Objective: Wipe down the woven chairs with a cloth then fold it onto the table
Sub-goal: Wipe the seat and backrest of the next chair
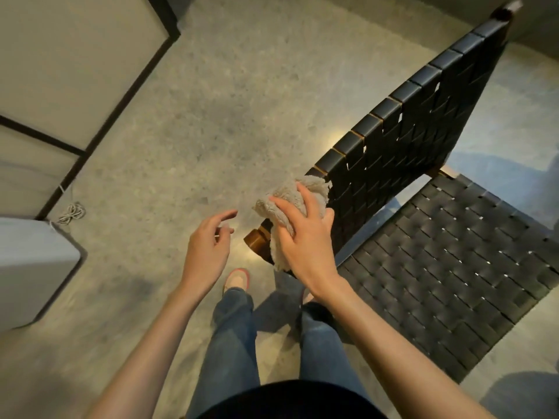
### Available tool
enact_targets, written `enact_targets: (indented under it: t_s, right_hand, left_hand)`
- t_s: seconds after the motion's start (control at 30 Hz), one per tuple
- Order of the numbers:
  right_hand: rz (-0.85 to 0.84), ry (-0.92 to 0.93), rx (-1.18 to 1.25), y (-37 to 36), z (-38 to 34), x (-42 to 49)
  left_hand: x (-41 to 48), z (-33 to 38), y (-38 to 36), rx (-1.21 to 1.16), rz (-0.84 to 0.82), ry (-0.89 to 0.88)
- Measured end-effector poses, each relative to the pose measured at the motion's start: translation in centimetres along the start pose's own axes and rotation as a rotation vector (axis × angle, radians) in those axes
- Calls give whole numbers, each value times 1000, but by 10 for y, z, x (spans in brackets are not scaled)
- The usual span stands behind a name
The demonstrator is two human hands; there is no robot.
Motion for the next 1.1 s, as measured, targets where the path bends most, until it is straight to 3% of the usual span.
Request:
enact_targets:
  t_s: [0.2, 0.37, 0.6, 0.77, 0.9, 1.1]
  right_hand:
    - [-14, -95, -231, -21, -28, -3]
    - [151, -224, -302, -28, -35, -9]
    - [509, -710, -198, -45, -43, -39]
    - [559, -1010, -288, -54, -45, -43]
    - [514, -1099, -364, -50, -34, -28]
    - [547, -1085, -423, -19, -9, 9]
  left_hand:
    - [33, 17, 6, 6, -91, -104]
    - [71, 41, 24, 54, -241, -299]
    - [91, 85, 51, 208, -543, -601]
    - [88, 112, 49, 306, -697, -733]
    - [97, 136, 37, 349, -792, -813]
    - [126, 176, 6, 434, -880, -939]
Point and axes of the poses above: each hand's wrist, its own x-axis towards the middle knuckle, its own y-axis out of the back of the hand, z = x × y, the point moved 10 cm from there along x, towards the middle knuckle, and after that the axes turned 1 degree about x, right-handed, at the moved point
